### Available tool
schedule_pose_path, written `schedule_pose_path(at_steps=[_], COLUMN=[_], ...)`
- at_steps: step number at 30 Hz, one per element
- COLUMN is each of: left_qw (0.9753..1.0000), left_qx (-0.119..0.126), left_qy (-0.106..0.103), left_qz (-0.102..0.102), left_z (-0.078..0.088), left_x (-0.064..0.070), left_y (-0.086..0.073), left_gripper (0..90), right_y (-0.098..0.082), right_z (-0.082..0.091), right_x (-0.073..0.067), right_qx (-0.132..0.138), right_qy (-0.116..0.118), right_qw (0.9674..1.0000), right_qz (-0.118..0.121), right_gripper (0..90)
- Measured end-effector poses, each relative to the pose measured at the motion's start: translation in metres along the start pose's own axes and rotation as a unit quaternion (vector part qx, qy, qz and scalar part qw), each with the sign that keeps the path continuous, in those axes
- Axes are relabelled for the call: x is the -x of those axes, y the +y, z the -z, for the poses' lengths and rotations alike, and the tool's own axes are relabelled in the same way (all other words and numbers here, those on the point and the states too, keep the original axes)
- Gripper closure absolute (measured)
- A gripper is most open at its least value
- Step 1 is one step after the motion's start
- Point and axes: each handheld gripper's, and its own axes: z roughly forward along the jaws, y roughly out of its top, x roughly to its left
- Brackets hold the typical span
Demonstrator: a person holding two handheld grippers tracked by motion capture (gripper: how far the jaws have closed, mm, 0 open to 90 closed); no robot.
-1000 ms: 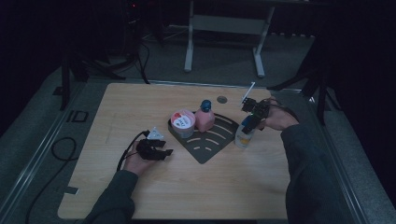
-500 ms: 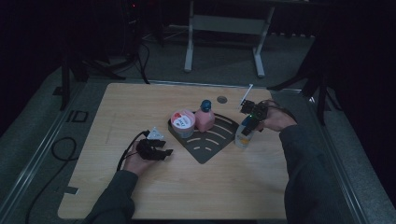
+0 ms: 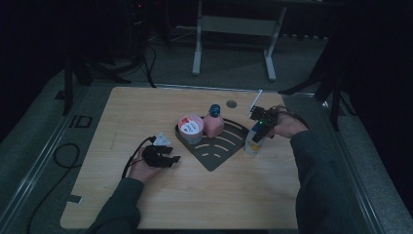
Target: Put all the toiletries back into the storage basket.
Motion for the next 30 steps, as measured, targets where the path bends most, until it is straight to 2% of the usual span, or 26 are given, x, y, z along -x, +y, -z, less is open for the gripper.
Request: schedule_pose_path(at_steps=[6,11,20,30], left_qw=[1.0000,1.0000,1.0000,1.0000], left_qx=[0.000,0.000,0.001,0.000], left_qy=[0.000,0.000,0.000,0.000], left_qz=[0.000,0.000,0.001,0.001], left_z=[0.0000,0.0000,-0.0001,0.0000], left_x=[-0.0001,0.0000,0.0002,-0.0001], left_y=[0.0000,0.0000,0.0000,0.0000], left_gripper=[46.9,46.9,46.9,46.9], right_y=[0.0020,0.0012,-0.0011,0.0011], right_z=[-0.0018,-0.0033,-0.0031,-0.0023], right_x=[-0.0007,-0.0007,-0.0002,-0.0058], right_qx=[-0.004,-0.014,-0.009,-0.013], right_qy=[0.002,0.003,0.012,0.001], right_qw=[1.0000,0.9999,0.9999,0.9998], right_qz=[0.003,0.000,0.002,0.017], right_gripper=[48.9,48.9,53.3,53.9])
